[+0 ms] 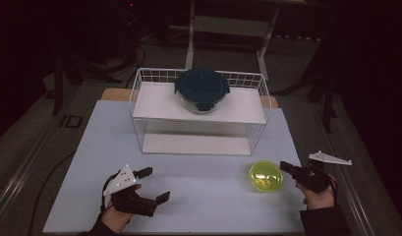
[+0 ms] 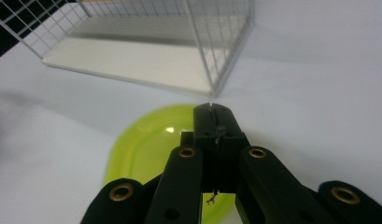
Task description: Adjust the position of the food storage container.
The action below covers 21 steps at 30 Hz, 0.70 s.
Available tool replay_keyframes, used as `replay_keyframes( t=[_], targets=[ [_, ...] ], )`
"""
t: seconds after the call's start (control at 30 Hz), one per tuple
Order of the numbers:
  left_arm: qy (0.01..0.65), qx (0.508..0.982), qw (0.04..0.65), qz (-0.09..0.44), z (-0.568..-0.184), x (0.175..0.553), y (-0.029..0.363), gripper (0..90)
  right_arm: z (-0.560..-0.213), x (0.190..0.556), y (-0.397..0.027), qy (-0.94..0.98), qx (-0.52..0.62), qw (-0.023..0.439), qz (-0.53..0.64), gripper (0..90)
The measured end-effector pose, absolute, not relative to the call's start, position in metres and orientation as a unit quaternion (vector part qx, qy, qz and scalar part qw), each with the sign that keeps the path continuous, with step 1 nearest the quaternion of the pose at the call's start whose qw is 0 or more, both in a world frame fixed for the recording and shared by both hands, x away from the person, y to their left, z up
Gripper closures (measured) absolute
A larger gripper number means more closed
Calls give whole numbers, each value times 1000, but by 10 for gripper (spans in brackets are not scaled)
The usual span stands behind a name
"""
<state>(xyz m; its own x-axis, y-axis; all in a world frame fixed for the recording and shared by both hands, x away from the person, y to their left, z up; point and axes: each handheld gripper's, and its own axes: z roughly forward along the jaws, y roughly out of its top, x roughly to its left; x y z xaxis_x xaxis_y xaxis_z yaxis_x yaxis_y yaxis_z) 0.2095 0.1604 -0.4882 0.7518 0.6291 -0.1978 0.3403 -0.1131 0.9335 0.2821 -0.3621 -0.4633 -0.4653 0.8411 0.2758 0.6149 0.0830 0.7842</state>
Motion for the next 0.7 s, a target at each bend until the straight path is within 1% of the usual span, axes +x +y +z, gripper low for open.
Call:
replay_keyframes(
  t=[0.33, 0.63, 0.67, 0.7],
  targets=[
    [329, 735, 580, 124, -488, 210, 160, 0, -490, 281, -375, 723, 536, 140, 414, 899],
    [330, 735, 580, 123, -488, 210, 160, 0, -513, 284, -377, 727, 551, 113, 394, 899],
    [329, 736, 579, 123, -488, 210, 160, 0, -519, 285, -376, 729, 553, 101, 390, 900],
    [329, 736, 579, 123, -488, 210, 160, 0, -519, 285, -376, 729, 553, 101, 390, 900]
  ],
)
